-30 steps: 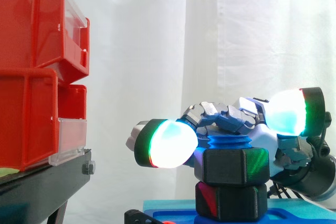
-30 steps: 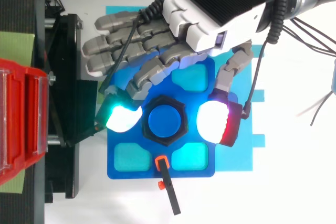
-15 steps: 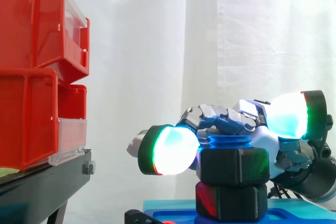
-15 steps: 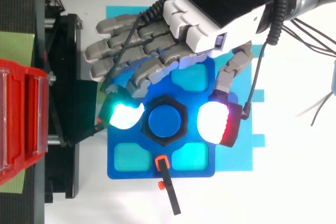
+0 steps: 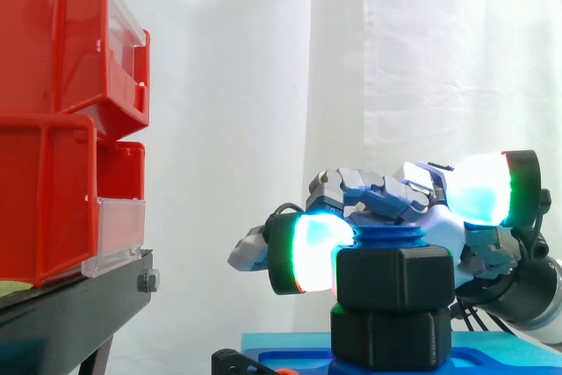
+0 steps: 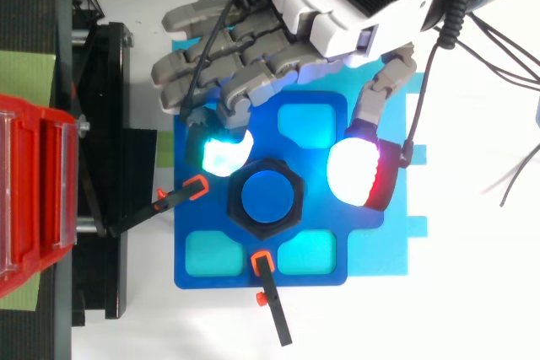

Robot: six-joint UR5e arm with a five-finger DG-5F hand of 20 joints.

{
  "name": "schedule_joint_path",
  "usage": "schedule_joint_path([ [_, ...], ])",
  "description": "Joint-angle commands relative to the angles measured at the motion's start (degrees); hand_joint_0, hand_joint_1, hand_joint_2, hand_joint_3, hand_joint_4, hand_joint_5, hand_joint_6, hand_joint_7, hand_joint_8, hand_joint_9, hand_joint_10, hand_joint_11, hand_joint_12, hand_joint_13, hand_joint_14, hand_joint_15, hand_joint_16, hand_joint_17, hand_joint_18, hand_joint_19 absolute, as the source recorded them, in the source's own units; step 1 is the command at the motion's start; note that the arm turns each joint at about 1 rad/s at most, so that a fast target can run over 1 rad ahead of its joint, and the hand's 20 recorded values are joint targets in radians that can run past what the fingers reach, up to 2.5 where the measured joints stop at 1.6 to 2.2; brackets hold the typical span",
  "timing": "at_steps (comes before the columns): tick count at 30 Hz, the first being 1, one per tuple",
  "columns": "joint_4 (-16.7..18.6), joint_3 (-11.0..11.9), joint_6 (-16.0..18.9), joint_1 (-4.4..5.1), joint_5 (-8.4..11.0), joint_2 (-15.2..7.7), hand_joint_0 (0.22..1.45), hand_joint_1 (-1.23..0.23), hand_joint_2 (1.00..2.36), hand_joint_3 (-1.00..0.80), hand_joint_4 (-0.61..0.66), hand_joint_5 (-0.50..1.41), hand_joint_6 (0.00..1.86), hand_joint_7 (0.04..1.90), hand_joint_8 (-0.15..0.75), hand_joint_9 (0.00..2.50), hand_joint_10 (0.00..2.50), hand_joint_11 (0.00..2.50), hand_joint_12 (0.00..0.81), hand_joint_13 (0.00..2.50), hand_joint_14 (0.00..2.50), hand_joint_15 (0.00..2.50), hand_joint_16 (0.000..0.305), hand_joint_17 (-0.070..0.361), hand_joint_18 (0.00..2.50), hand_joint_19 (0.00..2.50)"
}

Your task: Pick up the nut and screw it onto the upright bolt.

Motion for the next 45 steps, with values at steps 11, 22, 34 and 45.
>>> schedule_joint_path([
  [11,0.48,0.12,0.1,-0.74,-0.3,0.0,0.48,-0.27,1.0,-0.5,0.23,-0.12,0.73,1.01,0.288,0.65,0.0,0.0,0.312,0.47,0.0,0.0,0.048,0.108,0.26,0.0],
  [22,0.48,0.83,0.28,-0.92,-1.01,0.0,0.48,-0.26,1.0,-0.5,0.22,-0.07,0.57,1.25,0.287,0.79,0.0,0.0,0.304,0.54,0.0,0.0,0.047,0.105,0.34,0.01],
  [34,0.48,1.62,1.25,-1.53,-2.06,0.0,0.45,-0.2,1.0,-0.5,0.17,-0.21,0.5,0.72,0.242,0.51,0.0,0.0,0.329,0.37,0.0,0.0,0.054,0.122,0.17,0.0],
  [45,0.48,2.76,1.95,-2.15,-3.29,0.0,0.44,-0.18,1.0,-0.5,0.1,-0.25,0.5,0.6,0.228,0.4,0.0,0.0,0.34,0.28,0.0,0.0,0.056,0.127,0.07,0.0],
])
